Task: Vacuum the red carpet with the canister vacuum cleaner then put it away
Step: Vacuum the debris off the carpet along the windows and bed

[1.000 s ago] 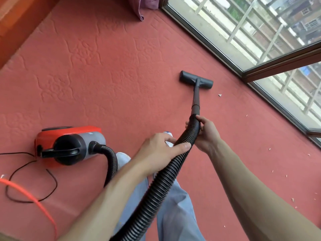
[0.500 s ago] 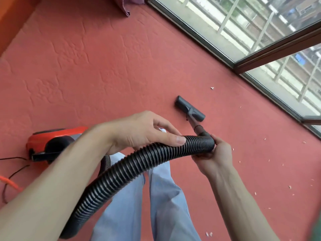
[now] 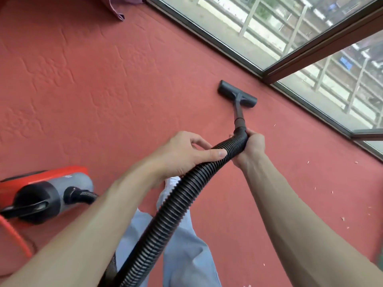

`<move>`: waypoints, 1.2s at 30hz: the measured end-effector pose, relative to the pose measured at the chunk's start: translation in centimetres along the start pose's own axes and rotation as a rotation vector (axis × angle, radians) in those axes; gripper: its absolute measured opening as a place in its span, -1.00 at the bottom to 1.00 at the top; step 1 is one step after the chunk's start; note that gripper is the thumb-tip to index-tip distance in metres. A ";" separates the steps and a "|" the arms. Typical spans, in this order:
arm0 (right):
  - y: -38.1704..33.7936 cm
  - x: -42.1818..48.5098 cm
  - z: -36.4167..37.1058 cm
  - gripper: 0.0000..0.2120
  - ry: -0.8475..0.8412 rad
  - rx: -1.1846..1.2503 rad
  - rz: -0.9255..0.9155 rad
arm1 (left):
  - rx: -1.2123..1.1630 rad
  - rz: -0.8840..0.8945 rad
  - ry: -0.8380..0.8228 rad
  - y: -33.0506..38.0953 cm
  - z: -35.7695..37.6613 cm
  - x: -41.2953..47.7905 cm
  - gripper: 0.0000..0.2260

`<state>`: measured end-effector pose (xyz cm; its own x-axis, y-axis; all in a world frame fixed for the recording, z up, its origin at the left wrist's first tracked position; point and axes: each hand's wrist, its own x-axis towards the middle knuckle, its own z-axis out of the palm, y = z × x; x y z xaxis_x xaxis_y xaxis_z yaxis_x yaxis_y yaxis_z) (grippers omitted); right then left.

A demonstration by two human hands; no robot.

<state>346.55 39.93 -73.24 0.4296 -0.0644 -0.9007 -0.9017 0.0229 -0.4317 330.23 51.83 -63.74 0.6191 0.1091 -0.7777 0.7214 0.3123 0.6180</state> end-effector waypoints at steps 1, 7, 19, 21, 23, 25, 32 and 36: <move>-0.7 0.4 -0.3 -0.78 -0.032 -0.037 0.003 | -0.010 0.003 0.015 0.0 0.7 0.7 -0.63; -3.1 -1.8 -2.8 -0.77 -0.078 -0.065 0.008 | -0.061 0.016 -0.086 -0.8 2.6 0.8 -0.63; 2.2 -6.4 -8.0 -0.88 0.135 0.118 0.064 | 0.087 -0.033 -0.261 2.1 -0.8 -2.8 -0.67; 3.2 -5.4 -8.5 -0.87 0.156 0.093 0.072 | 0.154 -0.064 -0.219 1.5 0.0 -2.6 -0.67; 3.9 -4.2 -9.2 -0.80 0.146 0.114 0.081 | 0.223 -0.086 -0.188 0.6 1.7 -2.2 -0.66; 3.9 -2.8 -10.1 -0.72 0.127 0.142 0.076 | 0.272 -0.089 -0.171 0.1 3.7 -1.5 -0.66; 1.8 1.4 -13.1 -0.65 0.058 -0.039 0.020 | 0.058 -0.142 -0.100 -0.4 7.0 1.5 -0.72; -0.5 4.2 -14.5 -0.73 0.037 -0.145 0.049 | 0.010 -0.169 -0.073 0.2 8.3 3.5 -0.78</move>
<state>348.15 25.22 -76.12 0.3855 -0.1032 -0.9169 -0.9201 -0.1172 -0.3737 335.09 44.48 -65.41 0.5096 -0.0132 -0.8603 0.8197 0.3113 0.4807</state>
